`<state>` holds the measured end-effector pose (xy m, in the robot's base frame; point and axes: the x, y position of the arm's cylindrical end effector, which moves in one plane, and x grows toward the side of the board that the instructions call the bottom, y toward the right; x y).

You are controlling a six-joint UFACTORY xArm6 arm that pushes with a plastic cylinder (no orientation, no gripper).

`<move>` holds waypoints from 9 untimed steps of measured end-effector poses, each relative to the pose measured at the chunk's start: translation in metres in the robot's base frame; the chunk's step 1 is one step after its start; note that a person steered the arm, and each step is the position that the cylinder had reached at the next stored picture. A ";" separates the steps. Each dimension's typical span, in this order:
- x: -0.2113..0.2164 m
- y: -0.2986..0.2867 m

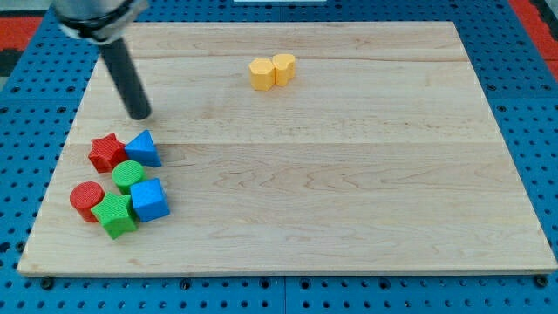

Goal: Push the yellow blocks into the group of blocks

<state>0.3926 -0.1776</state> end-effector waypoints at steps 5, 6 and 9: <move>-0.060 0.265; -0.109 0.286; -0.096 0.196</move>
<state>0.2965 0.0188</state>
